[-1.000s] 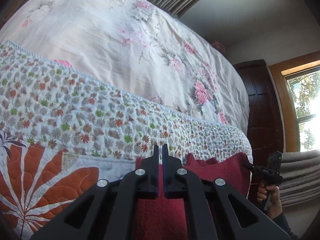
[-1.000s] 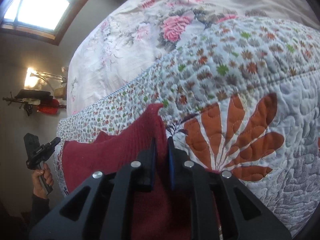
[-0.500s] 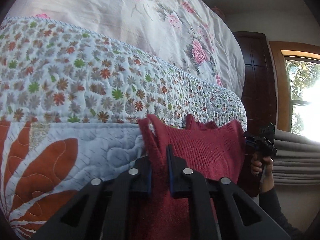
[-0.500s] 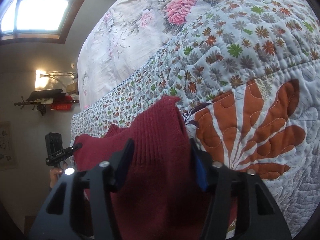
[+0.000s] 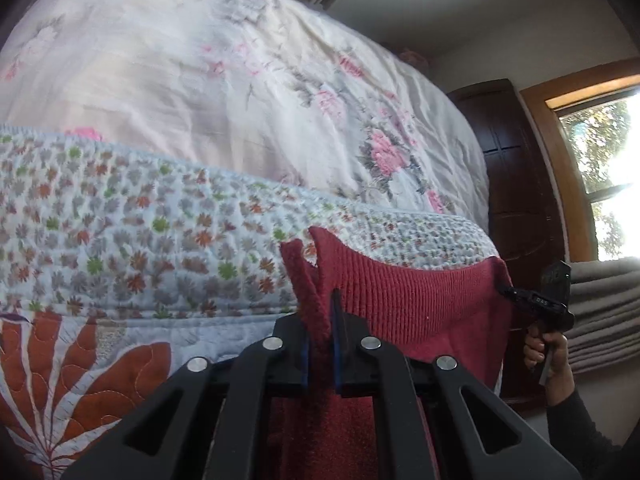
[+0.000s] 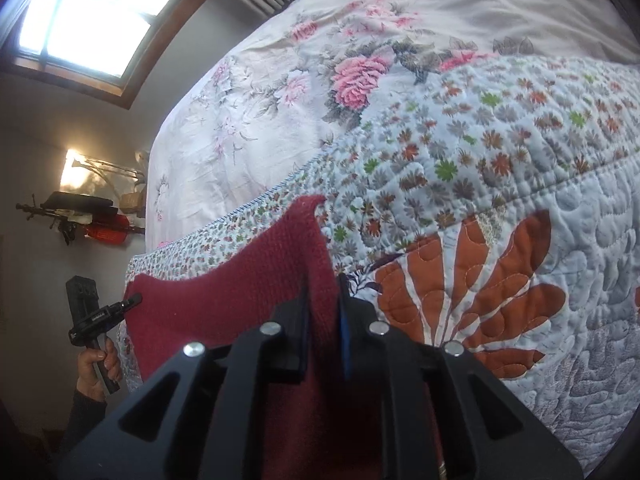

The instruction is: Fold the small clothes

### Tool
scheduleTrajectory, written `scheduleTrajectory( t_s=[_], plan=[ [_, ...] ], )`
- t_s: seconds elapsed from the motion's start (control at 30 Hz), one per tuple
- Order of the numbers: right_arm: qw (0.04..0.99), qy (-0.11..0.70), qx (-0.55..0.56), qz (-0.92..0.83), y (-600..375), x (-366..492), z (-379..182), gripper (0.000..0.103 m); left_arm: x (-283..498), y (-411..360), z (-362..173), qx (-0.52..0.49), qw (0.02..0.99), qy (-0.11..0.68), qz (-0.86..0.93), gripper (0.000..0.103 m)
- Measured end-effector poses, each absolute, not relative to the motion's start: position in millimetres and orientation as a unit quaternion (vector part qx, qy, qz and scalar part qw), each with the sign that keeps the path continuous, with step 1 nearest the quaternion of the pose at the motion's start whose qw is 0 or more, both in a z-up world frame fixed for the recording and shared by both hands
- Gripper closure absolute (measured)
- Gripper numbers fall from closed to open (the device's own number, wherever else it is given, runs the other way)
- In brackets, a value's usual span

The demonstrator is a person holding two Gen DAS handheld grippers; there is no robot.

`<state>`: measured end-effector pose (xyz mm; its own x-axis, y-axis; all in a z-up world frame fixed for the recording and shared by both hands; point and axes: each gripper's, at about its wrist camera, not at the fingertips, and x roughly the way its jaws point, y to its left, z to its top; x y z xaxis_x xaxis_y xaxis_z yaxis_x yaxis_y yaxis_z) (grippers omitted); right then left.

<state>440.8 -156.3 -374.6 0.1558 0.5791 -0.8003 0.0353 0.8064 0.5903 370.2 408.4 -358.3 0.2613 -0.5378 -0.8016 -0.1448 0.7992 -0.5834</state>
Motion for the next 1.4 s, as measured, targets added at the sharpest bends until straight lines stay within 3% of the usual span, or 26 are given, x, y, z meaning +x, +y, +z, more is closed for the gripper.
scheduleTrajectory(
  t_s=[0.03, 0.07, 0.17, 0.3, 0.57, 0.6, 0.63, 0.67, 0.7, 0.97, 1.03, 1.13, 1.23, 1.27, 1.4],
  plan=[
    [0.716, 0.626, 0.252, 0.182, -156.8, 436.8, -379.8, 0.070, 365.3, 410.2, -365.4, -0.292, 0.739, 0.595, -0.121, 0.092],
    [0.717, 0.622, 0.258, 0.181, -157.8, 430.3, -379.8, 0.067, 359.3, 414.9, -366.9, -0.305, 0.738, 0.592, -0.110, 0.088],
    [0.727, 0.592, 0.286, 0.199, -175.5, 396.8, -359.6, 0.064, 328.5, 435.6, -340.8, -0.334, 0.760, 0.550, -0.093, 0.058],
    [0.733, 0.569, 0.317, 0.197, -224.4, 334.7, -341.7, 0.061, 258.9, 440.4, -295.0, -0.345, 0.781, 0.504, -0.134, 0.049],
    [0.694, 0.603, 0.332, 0.211, -244.0, 245.3, -376.8, 0.053, 165.9, 386.9, -336.9, -0.301, 0.744, 0.580, -0.141, 0.047],
    [0.696, 0.610, 0.316, 0.211, -238.9, 242.5, -377.7, 0.068, 162.7, 382.9, -338.0, -0.294, 0.749, 0.577, -0.137, 0.053],
    [0.701, 0.612, 0.299, 0.211, -235.1, 240.1, -375.3, 0.095, 161.7, 380.7, -340.6, -0.282, 0.753, 0.582, -0.121, 0.064],
    [0.706, 0.608, 0.294, 0.210, -235.2, 237.5, -371.1, 0.097, 161.1, 382.8, -346.8, -0.282, 0.746, 0.596, -0.094, 0.092],
    [0.714, 0.605, 0.288, 0.204, -236.5, 235.1, -366.6, 0.097, 159.3, 387.6, -352.6, -0.304, 0.735, 0.601, -0.076, 0.093],
    [0.710, 0.615, 0.288, 0.185, -240.4, 216.9, -386.9, 0.096, 133.8, 389.6, -343.1, -0.313, 0.747, 0.586, -0.044, 0.093],
    [0.736, 0.593, 0.277, 0.173, -238.6, 210.9, -365.2, 0.085, 127.2, 387.7, -324.1, -0.309, 0.764, 0.566, -0.039, 0.091],
    [0.786, 0.541, 0.236, 0.184, -221.1, 197.1, -321.2, 0.082, 118.9, 373.6, -280.7, -0.284, 0.807, 0.515, -0.051, 0.086],
    [0.778, 0.528, 0.231, 0.250, -185.2, 189.0, -308.0, 0.074, 119.9, 352.7, -254.8, -0.303, 0.831, 0.454, -0.106, 0.074],
    [0.772, 0.530, 0.222, 0.273, -166.1, 192.8, -308.4, 0.074, 123.9, 343.4, -255.7, -0.313, 0.829, 0.444, -0.131, 0.067],
    [0.749, 0.539, 0.192, 0.334, -101.8, 186.5, -320.2, 0.074, 148.5, 323.6, -301.3, -0.346, 0.789, 0.488, -0.138, 0.068]
  ],
)
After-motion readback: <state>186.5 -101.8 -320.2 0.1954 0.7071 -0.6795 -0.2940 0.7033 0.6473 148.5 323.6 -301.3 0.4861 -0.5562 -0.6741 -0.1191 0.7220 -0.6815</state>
